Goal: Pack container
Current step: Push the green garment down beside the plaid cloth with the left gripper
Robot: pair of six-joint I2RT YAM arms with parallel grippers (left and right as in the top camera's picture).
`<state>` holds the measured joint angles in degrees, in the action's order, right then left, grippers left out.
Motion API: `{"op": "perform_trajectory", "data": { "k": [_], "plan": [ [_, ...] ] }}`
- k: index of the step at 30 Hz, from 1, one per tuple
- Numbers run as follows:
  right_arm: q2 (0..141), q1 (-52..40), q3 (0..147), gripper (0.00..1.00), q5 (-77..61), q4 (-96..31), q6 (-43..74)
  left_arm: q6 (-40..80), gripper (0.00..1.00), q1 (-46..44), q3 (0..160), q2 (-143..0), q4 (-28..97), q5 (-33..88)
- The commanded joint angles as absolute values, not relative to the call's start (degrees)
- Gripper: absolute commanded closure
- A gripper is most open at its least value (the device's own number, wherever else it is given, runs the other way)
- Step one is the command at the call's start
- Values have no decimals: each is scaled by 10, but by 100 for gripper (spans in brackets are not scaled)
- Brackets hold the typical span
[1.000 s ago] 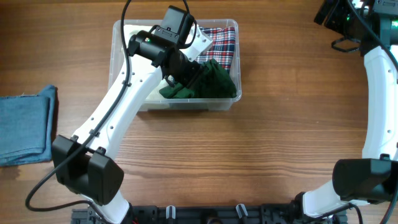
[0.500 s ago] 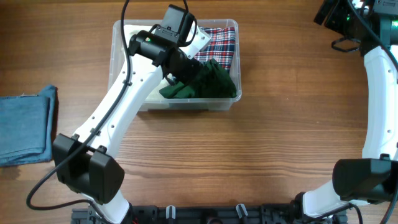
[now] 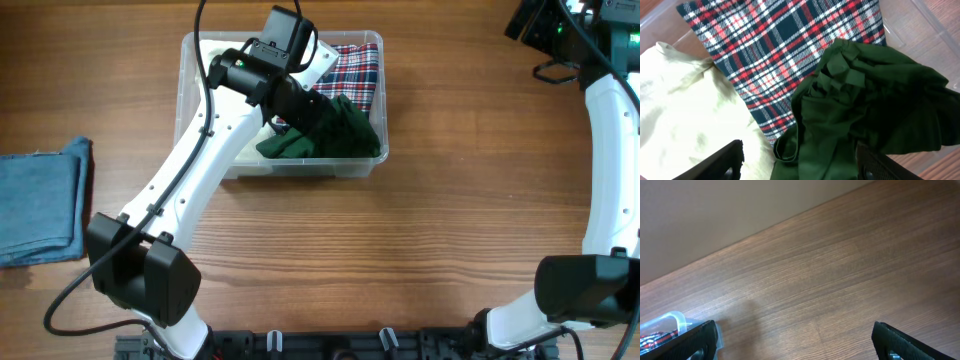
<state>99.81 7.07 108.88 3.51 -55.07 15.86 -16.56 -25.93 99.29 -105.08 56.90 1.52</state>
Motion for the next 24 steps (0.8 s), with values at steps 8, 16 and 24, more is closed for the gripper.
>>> {"op": "perform_trajectory", "data": {
  "k": [8, 16, 24],
  "plan": [
    [1000, 70, 1086, 0, 43, -549, 167, -158, 32, -289, 1000, -1105, 565, 15],
    [1000, 70, 1086, 0, 43, -549, 167, -101, 84, -315, 1000, -1105, 541, 18],
    [1000, 70, 1086, 0, 43, -549, 167, 23, 89, -321, 1000, -1105, 529, 16]
  ]
}}
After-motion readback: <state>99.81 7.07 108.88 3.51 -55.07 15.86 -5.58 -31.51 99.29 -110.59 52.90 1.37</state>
